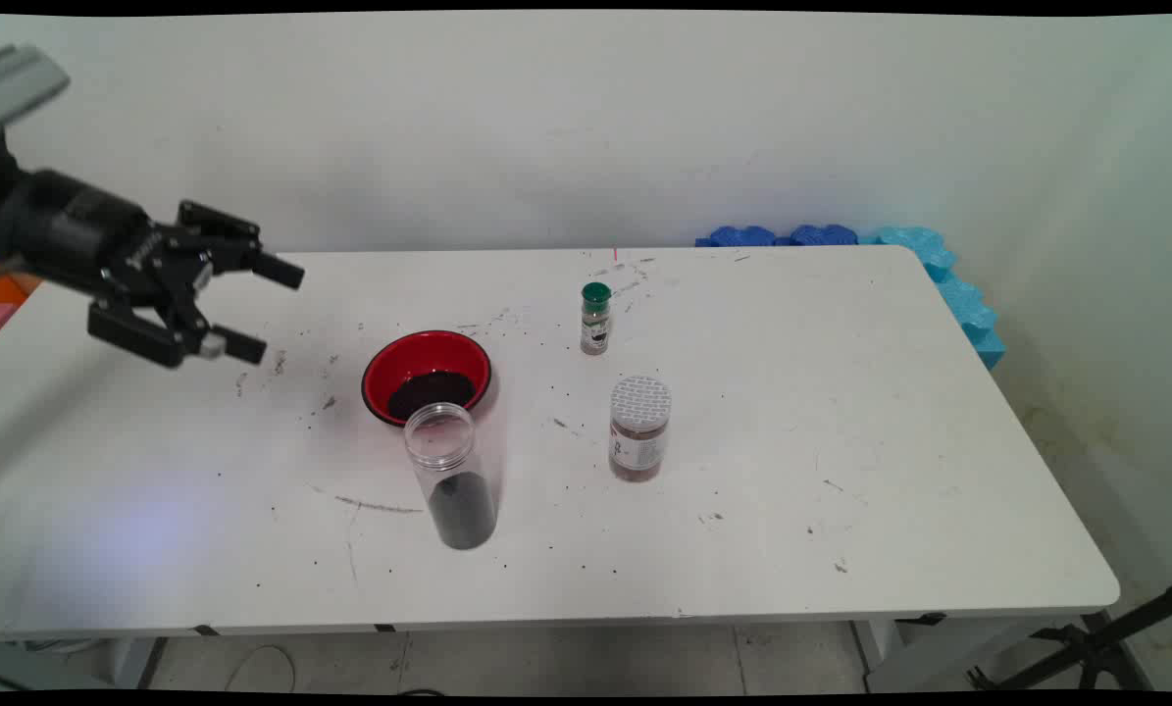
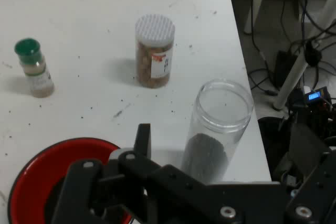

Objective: Pick up the black seasoning powder from the table

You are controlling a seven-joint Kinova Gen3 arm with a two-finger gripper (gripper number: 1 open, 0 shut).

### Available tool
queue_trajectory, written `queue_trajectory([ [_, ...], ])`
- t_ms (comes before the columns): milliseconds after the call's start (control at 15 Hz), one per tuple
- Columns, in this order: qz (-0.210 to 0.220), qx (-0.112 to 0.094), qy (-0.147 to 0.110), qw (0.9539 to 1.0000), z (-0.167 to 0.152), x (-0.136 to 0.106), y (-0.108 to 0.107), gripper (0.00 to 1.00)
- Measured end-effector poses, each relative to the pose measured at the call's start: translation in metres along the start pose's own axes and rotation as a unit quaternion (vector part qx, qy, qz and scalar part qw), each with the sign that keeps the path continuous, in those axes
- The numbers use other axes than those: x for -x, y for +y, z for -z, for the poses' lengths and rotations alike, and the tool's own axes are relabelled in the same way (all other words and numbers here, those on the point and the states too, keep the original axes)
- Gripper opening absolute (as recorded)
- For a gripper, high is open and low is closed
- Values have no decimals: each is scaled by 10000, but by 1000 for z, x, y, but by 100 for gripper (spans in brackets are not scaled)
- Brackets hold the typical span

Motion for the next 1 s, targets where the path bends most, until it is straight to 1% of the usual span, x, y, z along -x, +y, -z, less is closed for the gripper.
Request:
queue_trajectory([
  [200, 7, -22, -41, 10000, -17, 20, 6, 100],
  [533, -104, 72, -145, 9998, -53, 46, 19, 100],
  [733, -153, 95, -159, 9997, -74, 55, 23, 100],
  [1000, -218, 147, -85, 9996, -102, 55, 25, 100],
])
